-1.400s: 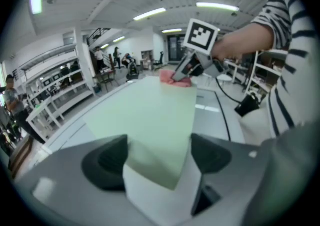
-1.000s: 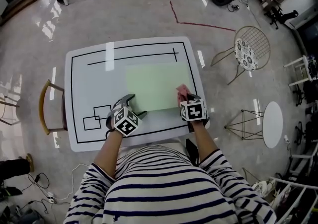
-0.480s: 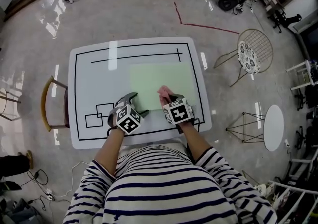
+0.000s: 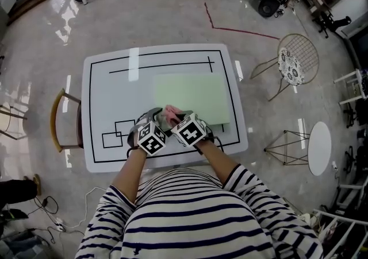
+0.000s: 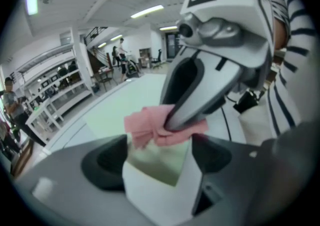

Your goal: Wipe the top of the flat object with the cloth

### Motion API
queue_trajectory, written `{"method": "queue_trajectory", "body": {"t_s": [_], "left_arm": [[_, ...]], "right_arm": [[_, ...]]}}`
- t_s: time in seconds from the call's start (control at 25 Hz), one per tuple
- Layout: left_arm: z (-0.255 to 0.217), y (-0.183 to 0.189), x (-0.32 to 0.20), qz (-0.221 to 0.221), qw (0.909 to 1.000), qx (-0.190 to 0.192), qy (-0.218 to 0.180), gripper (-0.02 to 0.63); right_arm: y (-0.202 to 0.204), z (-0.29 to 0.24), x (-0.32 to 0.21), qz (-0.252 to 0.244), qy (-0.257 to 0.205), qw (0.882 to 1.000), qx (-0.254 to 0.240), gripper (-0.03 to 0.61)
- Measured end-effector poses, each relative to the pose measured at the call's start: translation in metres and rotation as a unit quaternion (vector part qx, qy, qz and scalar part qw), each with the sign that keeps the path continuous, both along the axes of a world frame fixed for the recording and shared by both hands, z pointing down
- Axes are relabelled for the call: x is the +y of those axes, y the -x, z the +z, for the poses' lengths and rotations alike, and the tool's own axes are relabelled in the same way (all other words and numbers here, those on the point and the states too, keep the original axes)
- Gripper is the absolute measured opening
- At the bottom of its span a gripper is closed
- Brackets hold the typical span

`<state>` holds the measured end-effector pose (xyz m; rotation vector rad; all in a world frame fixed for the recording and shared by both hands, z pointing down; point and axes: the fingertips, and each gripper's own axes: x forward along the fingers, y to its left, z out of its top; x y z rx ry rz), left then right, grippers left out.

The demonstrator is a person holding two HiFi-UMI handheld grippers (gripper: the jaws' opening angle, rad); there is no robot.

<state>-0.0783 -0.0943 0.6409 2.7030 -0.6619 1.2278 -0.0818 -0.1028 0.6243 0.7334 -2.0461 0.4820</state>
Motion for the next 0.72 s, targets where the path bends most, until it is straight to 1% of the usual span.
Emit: {"method": "queue_trajectory", "body": {"t_s": [0.12,0.24,0.44,0.72], "left_arm": [[0.002,0.001,0.001,0.009,0.9999,-0.009,-0.003,0.394],[0.001,0.001,0.001,0.013,0.9998,-0.011,-0.004,0.394],[0.001,0.001,0.001,0.01,0.9999,-0.014,-0.003,0.397],[0.001,0.003,0.001,0.016,0.9996,-0.022,0.0,0.397]], "right_arm": [[0.02,0.0,0.01,-0.05,0.017,0.998,-0.018,0.052],[0.025,-0.001,0.011,-0.066,0.017,0.997,-0.026,0.052],[0.002,-0.001,0.005,-0.028,0.019,0.999,-0.027,0.052],[-0.069,-0.001,0.003,0.048,0.013,0.999,-0.004,0.052]]}}
